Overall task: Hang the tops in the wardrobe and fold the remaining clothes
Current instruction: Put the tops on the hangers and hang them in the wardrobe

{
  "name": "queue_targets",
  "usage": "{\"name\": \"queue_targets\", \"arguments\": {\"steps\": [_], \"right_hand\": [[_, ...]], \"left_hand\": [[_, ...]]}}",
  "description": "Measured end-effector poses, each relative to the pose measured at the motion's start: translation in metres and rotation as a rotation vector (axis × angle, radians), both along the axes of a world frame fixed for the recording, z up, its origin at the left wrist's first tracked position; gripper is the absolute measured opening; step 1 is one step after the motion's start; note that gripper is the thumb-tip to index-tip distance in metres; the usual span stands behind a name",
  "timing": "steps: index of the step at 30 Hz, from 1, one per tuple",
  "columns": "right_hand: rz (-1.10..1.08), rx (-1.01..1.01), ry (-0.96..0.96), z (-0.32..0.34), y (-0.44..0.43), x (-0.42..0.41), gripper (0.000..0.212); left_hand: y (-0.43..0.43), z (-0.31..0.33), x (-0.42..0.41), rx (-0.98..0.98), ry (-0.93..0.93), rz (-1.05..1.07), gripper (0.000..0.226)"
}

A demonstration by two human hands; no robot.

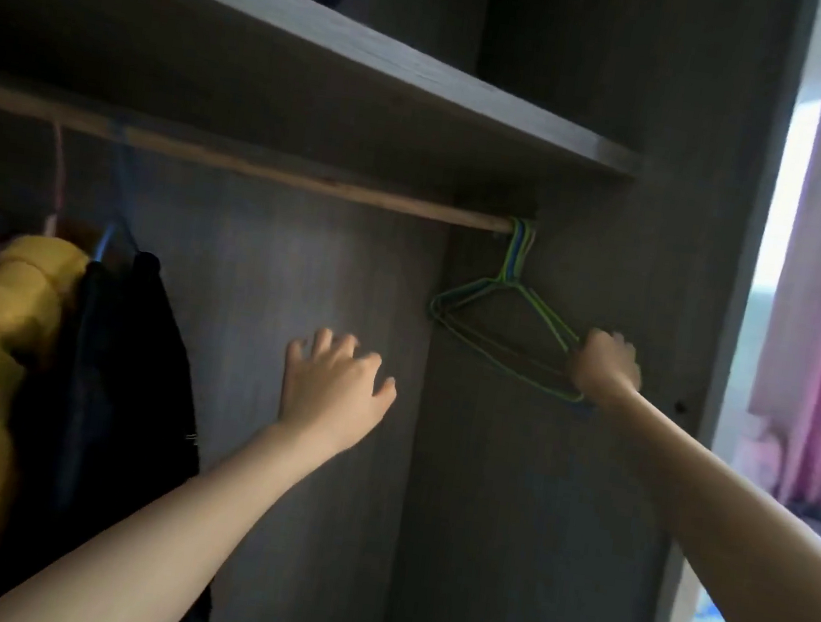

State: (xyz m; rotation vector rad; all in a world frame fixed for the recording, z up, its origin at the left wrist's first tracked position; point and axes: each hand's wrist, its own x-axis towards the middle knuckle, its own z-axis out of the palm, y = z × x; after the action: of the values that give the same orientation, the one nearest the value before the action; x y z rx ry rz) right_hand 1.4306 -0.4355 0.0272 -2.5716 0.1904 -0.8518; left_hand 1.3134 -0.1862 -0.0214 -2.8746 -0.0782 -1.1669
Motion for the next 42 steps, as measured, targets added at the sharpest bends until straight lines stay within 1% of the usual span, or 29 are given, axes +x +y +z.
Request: {"name": "queue_targets", "arguments": {"steps": [4, 8, 11, 12, 15, 16, 17, 19, 21, 23, 25, 28, 30, 33, 37, 42], "right_hand": [[0.031, 0.077, 0.014, -0.005, -0.039, 0.024, 0.023], [0.104, 0.078, 0.070, -0.008, -0.041, 0.047, 0.024], [0.212, 0.166, 0.148, -0.008, -0.035, 0.054, 0.018], [0.284, 0.246, 0.169, -0.009, -0.034, 0.056, 0.019], [0.547, 0.723, 0.285, -0.010, -0.029, 0.062, 0.042], [0.590, 0.828, 0.309, -0.010, -0.029, 0.064, 0.045], [0.589, 0.872, 0.314, -0.010, -0.028, 0.066, 0.046], [0.549, 0.842, 0.252, -0.009, -0.026, 0.071, 0.042], [0.509, 0.784, 0.130, -0.011, -0.023, 0.071, 0.034], [0.436, 0.670, 0.006, -0.012, -0.022, 0.072, 0.021], [0.371, 0.567, -0.062, -0.013, -0.023, 0.074, 0.021], [0.295, 0.414, -0.105, -0.009, -0.026, 0.074, 0.030], [0.255, 0.353, -0.129, -0.006, -0.027, 0.068, 0.033], [0.205, 0.301, -0.148, -0.004, -0.031, 0.056, 0.036], [0.172, 0.263, -0.170, -0.007, -0.043, 0.031, 0.034], [0.142, 0.224, -0.145, -0.015, -0.061, -0.003, 0.032]], "left_hand": [[-0.022, -0.011, 0.031, -0.053, 0.090, -0.008, 0.042], [-0.036, -0.022, 0.053, -0.077, 0.125, -0.002, 0.040], [-0.040, -0.026, 0.063, -0.115, 0.132, -0.006, 0.040], [-0.041, -0.027, 0.066, -0.131, 0.129, -0.007, 0.040], [-0.042, -0.030, 0.069, -0.172, 0.137, -0.014, 0.039], [-0.042, -0.032, 0.069, -0.177, 0.141, -0.011, 0.038], [-0.042, -0.034, 0.070, -0.182, 0.146, -0.010, 0.038], [-0.042, -0.037, 0.070, -0.191, 0.153, -0.005, 0.038], [-0.041, -0.039, 0.069, -0.198, 0.154, -0.006, 0.037], [-0.039, -0.040, 0.068, -0.205, 0.156, -0.003, 0.036], [-0.037, -0.041, 0.067, -0.213, 0.158, -0.008, 0.036], [-0.035, -0.040, 0.063, -0.226, 0.157, -0.021, 0.036], [-0.036, -0.040, 0.060, -0.211, 0.158, -0.019, 0.036], [-0.036, -0.041, 0.057, -0.215, 0.156, -0.040, 0.036], [-0.040, -0.043, 0.056, -0.240, 0.163, -0.083, 0.037], [-0.059, -0.046, 0.054, -0.288, 0.171, -0.163, 0.037]]}}
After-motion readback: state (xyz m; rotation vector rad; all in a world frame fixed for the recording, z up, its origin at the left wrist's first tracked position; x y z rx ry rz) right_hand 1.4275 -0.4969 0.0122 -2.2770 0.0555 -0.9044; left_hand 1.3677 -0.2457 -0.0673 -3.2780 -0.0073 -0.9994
